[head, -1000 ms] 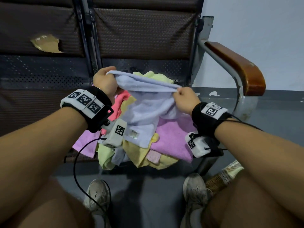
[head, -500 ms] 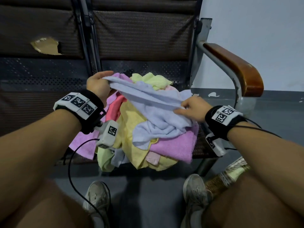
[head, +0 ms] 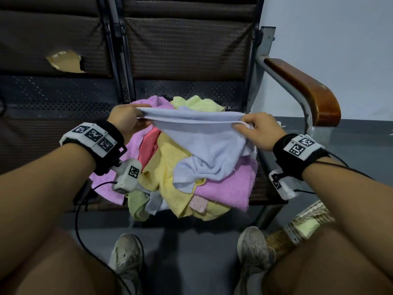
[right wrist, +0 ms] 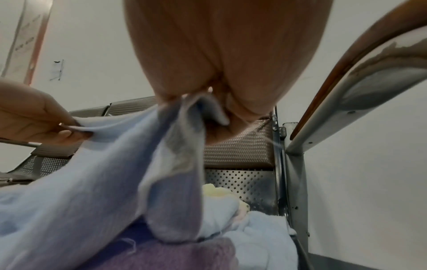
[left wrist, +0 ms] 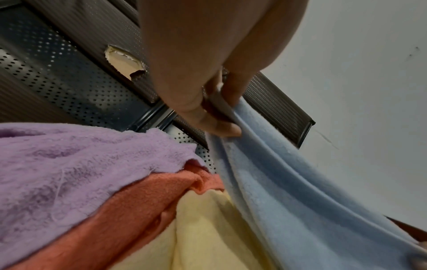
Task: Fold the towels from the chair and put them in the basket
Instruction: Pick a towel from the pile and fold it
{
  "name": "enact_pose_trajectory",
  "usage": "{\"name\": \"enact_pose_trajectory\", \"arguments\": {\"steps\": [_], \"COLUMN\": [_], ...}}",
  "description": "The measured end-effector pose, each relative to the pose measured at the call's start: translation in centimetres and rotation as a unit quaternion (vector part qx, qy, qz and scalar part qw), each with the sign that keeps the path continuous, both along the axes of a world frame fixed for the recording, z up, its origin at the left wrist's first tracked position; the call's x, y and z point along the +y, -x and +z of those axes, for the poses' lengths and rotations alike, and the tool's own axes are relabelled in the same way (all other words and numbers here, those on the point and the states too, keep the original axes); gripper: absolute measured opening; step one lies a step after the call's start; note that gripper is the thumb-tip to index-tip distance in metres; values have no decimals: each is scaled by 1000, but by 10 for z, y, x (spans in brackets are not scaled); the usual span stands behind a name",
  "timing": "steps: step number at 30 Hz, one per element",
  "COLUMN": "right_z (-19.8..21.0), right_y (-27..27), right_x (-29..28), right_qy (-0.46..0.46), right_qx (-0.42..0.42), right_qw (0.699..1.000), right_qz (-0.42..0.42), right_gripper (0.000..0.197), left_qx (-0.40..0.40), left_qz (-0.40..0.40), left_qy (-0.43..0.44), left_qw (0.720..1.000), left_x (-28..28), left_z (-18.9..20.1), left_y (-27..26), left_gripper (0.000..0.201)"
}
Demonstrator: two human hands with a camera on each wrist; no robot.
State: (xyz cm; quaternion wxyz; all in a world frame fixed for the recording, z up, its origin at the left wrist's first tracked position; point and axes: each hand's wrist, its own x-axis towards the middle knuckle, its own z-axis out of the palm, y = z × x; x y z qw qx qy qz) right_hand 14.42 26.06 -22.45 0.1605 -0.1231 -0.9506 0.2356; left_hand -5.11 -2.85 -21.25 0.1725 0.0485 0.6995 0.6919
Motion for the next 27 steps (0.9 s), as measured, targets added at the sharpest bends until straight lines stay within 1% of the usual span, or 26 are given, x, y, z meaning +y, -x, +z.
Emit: {"name": "enact_pose_trajectory", "arguments": {"steps": [1,2,3,4,5,6,7,8,10,12,13,14,15,16,18,20,21,22,23,24,25,27], "right_z": [1,2,2,3,7,11,17,23,36,51,58,66,73,82,102,123,135,145,155,165,174,189], "right_y": [-2,-3,-5,-6,-6,-7,-7,-8,-10,-14,-15,-16,-17,-17,-16,-14,-14,-12,-11,-10,-9,-6], "right_x": [0,-1,-1,-2,-2,-3,-3,-3,-3,-6,-8,-10,-12,-12,-11,-9,-8,-8,-9,-11,-13,-19], "right_qy": [-18,-35,-48,-51,-47,-42,-41,-41,-25,9,0,-31,-61,-73,-55,6,40,63,66,45,7,-57], "right_qx": [-3,-5,-5,1,11,22,33,44,66,41,11,-15,-26,-16,36,82,90,84,68,50,38,30], "right_qw": [1000,999,999,999,999,998,997,996,996,999,1000,998,995,994,995,996,995,994,995,998,999,997], "right_qz": [9,13,11,1,-17,-38,-58,-70,-57,-11,18,46,71,82,71,30,13,0,-5,-15,-20,-30], "right_gripper": [19,16,18,25,34,42,49,53,56,53,48,43,38,34,26,7,7,23,37,46,48,40], "left_qx": [12,48,107,178,235,267,282,289,304,314,310,308,312,324,347,356,356,354,355,358,365,377], "left_qz": [-13,-33,-52,-65,-61,-45,-29,-14,9,23,29,33,37,45,67,84,85,82,78,73,69,63], "left_qy": [0,24,81,150,204,221,208,190,170,153,140,123,110,101,90,70,56,44,35,31,27,17], "left_qw": [1000,998,990,970,948,937,936,938,937,937,940,943,943,939,931,928,929,930,931,930,928,924], "left_x": [-1,-3,-3,-3,-3,-3,-2,-3,-1,0,1,2,3,4,7,7,6,5,4,3,3,3], "left_z": [-1,-1,-3,-4,-5,-5,-1,1,13,28,36,45,55,65,86,107,117,127,136,145,153,165], "left_y": [0,0,0,-1,-2,-3,-5,-4,-2,0,3,4,5,5,4,2,1,0,-2,-3,-3,-5], "left_gripper": [26,29,37,42,39,30,19,14,18,23,26,29,29,28,26,30,31,34,37,42,46,45]}}
